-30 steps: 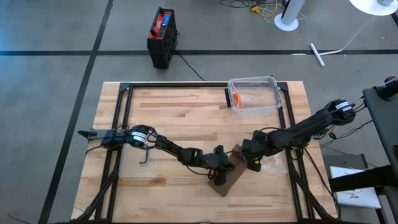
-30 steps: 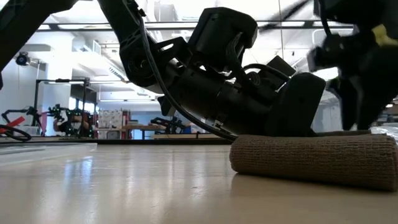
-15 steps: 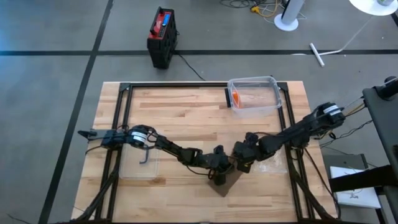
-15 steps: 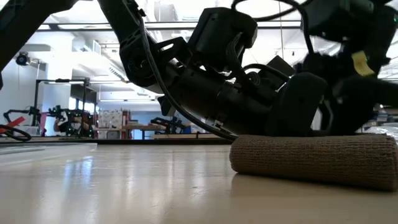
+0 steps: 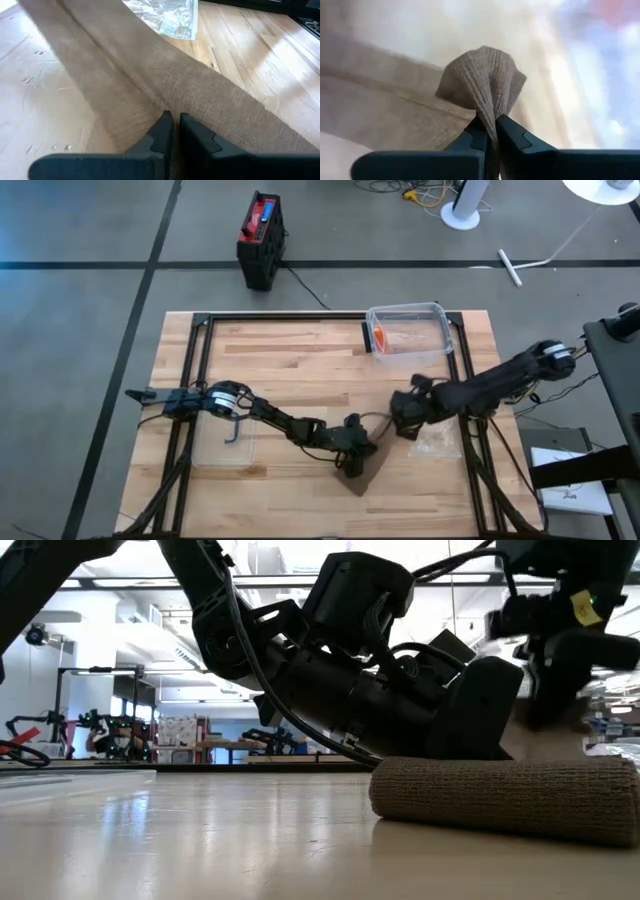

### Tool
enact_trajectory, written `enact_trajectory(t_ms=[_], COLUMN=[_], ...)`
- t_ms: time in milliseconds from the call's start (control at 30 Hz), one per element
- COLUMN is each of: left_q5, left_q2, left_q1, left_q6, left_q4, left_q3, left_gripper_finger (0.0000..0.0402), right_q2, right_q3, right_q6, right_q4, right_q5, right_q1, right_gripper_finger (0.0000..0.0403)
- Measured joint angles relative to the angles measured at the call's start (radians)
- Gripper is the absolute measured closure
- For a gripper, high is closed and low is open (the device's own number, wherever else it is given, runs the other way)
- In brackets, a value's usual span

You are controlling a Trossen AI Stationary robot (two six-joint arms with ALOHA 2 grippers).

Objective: Roll bandage
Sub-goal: Roll the brown bandage

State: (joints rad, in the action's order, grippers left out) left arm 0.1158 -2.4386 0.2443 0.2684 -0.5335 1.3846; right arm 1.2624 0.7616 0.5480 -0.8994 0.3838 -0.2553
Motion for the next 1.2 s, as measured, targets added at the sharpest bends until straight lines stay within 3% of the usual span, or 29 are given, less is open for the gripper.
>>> enact_trajectory(t_ms=[367,600,733,967,1200], left_q5=[-0.002,-0.004,-0.004,-0.005,-0.005], left_q2=[0.0,0.0,0.0,-0.001,0.0], left_q1=[0.0,0.0,0.0,0.0,0.0], left_q6=[-0.001,-0.001,-0.002,-0.002,-0.001], left_q4=[-0.006,-0.006,-0.007,-0.007,-0.006], left_q3=[0.0,0.0,0.0,0.0,0.0], left_gripper_finger=[0.037,0.037,0.037,0.037,0.037], right_q2=[-0.285,-0.354,-0.338,-0.25,-0.103], right_q3=[-0.024,-0.033,-0.044,-0.126,-0.217], right_q6=[-0.08,-0.06,-0.025,0.032,0.024], right_q4=[-0.159,-0.181,-0.14,0.033,0.197], right_q5=[0.072,-0.001,-0.129,-0.171,-0.218], right_q1=[0.246,0.364,0.363,0.343,0.341], right_gripper_finger=[0.0385,0.0352,0.0303,0.0209,0.0161])
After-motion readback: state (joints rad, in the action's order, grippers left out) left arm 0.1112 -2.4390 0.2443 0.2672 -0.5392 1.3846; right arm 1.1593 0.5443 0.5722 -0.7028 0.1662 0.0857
